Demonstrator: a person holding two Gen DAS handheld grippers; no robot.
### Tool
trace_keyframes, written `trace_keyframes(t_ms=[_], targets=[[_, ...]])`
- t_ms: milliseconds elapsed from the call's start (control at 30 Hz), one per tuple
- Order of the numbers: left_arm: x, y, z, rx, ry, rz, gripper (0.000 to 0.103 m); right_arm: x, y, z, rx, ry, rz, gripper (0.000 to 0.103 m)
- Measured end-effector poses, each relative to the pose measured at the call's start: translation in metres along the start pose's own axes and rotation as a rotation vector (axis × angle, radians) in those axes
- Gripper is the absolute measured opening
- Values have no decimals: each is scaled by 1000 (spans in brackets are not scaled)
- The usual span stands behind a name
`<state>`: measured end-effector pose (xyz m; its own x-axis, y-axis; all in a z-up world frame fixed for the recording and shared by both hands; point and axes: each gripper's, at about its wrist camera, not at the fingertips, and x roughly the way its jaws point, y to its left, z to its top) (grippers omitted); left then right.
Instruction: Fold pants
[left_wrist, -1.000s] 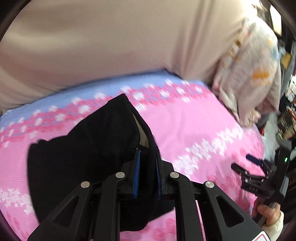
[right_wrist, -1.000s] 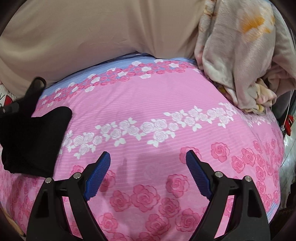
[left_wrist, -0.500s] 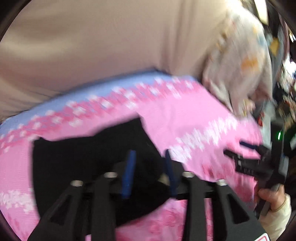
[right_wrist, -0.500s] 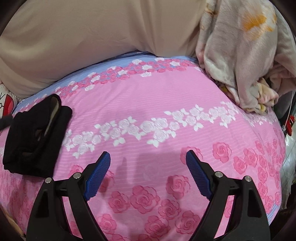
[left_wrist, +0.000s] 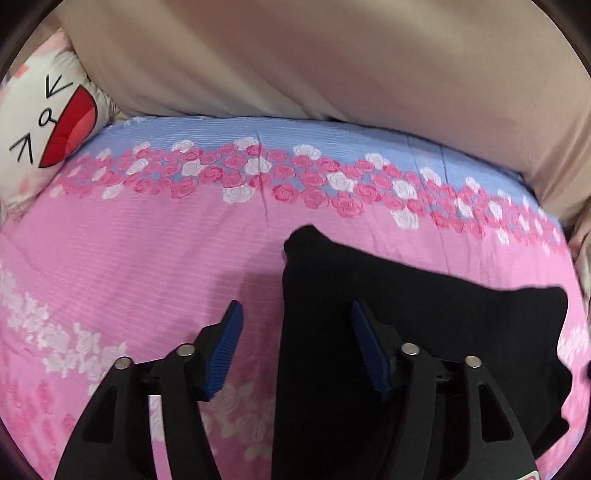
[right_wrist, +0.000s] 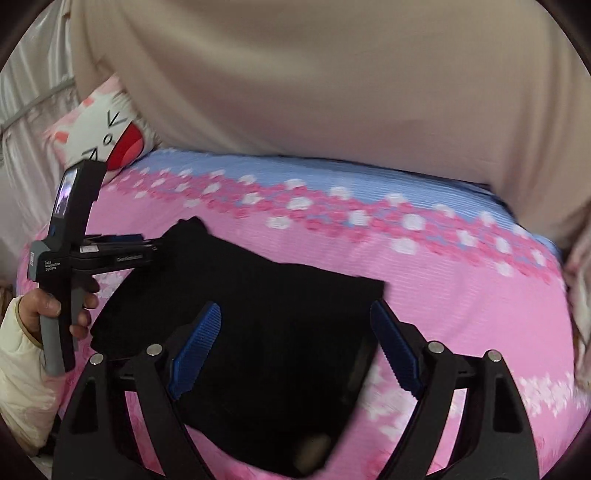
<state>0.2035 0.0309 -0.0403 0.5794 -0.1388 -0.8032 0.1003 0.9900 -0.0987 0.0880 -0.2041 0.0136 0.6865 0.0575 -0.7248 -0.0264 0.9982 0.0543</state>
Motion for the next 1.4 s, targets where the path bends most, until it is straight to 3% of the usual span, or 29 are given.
trace_keyframes(t_ms=[67, 167, 200, 267, 367, 500, 600, 733, 800, 833, 867, 900, 967, 1033, 1100, 1200, 1333, 1400], targets=[[6, -1, 2, 10, -24, 22, 73, 25, 8, 8, -16, 34, 1, 81], [17, 0, 0, 21, -53, 54, 86, 82, 6, 2, -70, 146, -165, 81], [19, 1, 0, 25, -63, 53, 87, 100, -4, -6, -43, 187, -163, 82], [18, 5, 1, 20, -66, 24, 86, 95, -23, -9, 67, 171, -77, 78], [-7, 28, 4, -41, -89, -21, 73, 71, -17, 1, 57, 152, -162, 73], [-39, 65, 1, -89, -155, 111, 73, 36, 15, 21, 15, 76, -58, 74], [-54, 85, -10, -110, -170, 190, 73, 44, 63, 35, -88, 64, 43, 74], [-63, 101, -29, -124, -152, 207, 75, 98, 115, 38, -198, 126, 74, 74], [-61, 105, -38, -123, -126, 216, 75, 144, 125, 35, -224, 174, 45, 88], [-61, 105, -41, -122, -119, 217, 75, 158, 122, 34, -190, 177, 71, 96], [-60, 107, -45, -120, -110, 221, 75, 163, 118, 36, -153, 197, 105, 96], [-60, 107, -47, -121, -108, 221, 75, 165, 115, 42, -118, 217, 120, 97], [-61, 111, -52, -127, -103, 215, 75, 156, 121, 50, -131, 185, 107, 86], [-62, 112, -54, -132, -104, 208, 75, 147, 125, 48, -122, 153, 113, 87], [-60, 110, -55, -133, -96, 198, 75, 167, 137, 34, -189, 179, 55, 89], [-59, 101, -54, -114, -83, 186, 75, 170, 150, 37, -214, 171, 33, 90], [-79, 84, -60, -61, -119, 169, 75, 121, 135, 40, -172, 87, 65, 87], [-87, 78, -63, -40, -129, 169, 75, 88, 109, 28, -139, 36, 19, 94]])
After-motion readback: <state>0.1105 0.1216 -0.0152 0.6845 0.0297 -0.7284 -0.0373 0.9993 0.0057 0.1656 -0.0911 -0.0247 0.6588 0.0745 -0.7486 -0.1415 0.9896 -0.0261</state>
